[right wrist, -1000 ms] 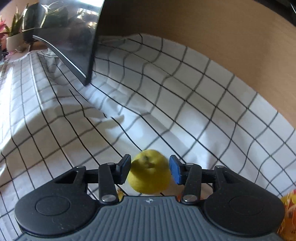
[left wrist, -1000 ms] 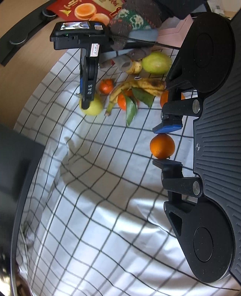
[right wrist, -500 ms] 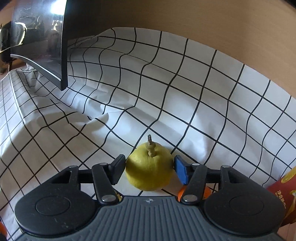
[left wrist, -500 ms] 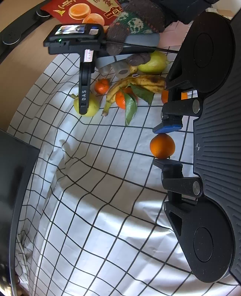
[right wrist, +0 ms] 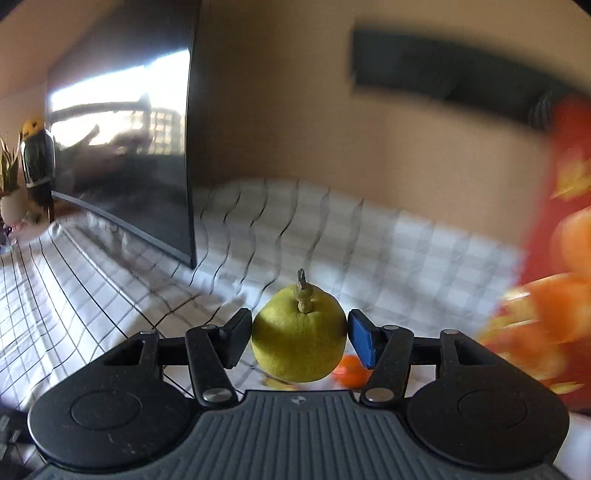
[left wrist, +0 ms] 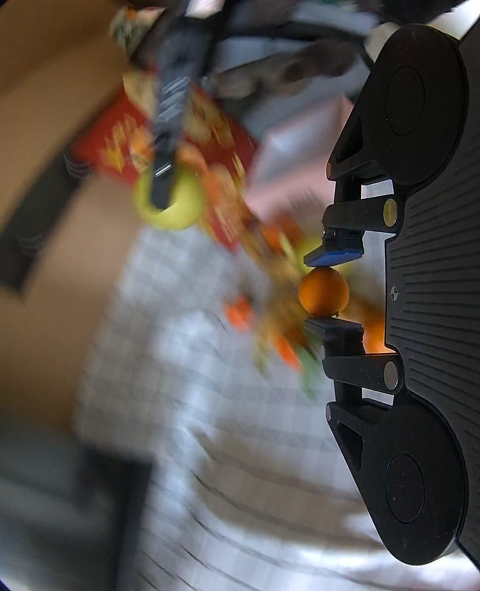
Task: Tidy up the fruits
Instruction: 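Lower the tangerine into the pink box and open the left gripper while the right holds the pear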
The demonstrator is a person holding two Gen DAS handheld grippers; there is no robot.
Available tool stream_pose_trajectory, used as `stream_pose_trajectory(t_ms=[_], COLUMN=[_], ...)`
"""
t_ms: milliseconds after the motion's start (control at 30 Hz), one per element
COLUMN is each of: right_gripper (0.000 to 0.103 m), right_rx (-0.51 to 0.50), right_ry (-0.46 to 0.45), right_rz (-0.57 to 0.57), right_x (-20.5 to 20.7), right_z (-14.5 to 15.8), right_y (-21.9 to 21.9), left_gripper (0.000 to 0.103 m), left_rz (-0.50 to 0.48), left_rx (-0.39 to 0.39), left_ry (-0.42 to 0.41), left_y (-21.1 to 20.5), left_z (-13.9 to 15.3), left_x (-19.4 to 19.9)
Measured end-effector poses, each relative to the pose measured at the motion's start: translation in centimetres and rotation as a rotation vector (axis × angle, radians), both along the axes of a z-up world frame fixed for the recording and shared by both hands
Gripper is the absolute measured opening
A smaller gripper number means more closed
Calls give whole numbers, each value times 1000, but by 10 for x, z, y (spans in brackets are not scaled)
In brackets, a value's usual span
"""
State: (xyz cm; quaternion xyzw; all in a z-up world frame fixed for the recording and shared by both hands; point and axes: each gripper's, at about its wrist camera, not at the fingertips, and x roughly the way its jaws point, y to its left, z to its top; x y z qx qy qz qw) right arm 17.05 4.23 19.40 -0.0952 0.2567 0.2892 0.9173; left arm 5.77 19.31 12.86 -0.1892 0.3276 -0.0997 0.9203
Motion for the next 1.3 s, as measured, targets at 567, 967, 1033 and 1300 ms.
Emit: stream_pose_trajectory(t_ms=[567,967,1033,1300], right_gripper=[33,33,36,52], right_rx=[-5,107,60,91], right_ry=[-89,132,116,321], right_rz=[-461,-310,-284,-202], right_x=[-84,-111,-118,-100], right_z=[18,-67,-81,-182], right_y=[-250,-311,-328,-373], left_gripper=[34,34,34,34], left_rz=[-546,-475,-458,-336], left_rx=[397,403,376,241], left_ry=[296,274,262,212], left_y=[-288,-288,-289,-282], left_z=[-50,-79,-84,-85], left_x=[146,144,144,140])
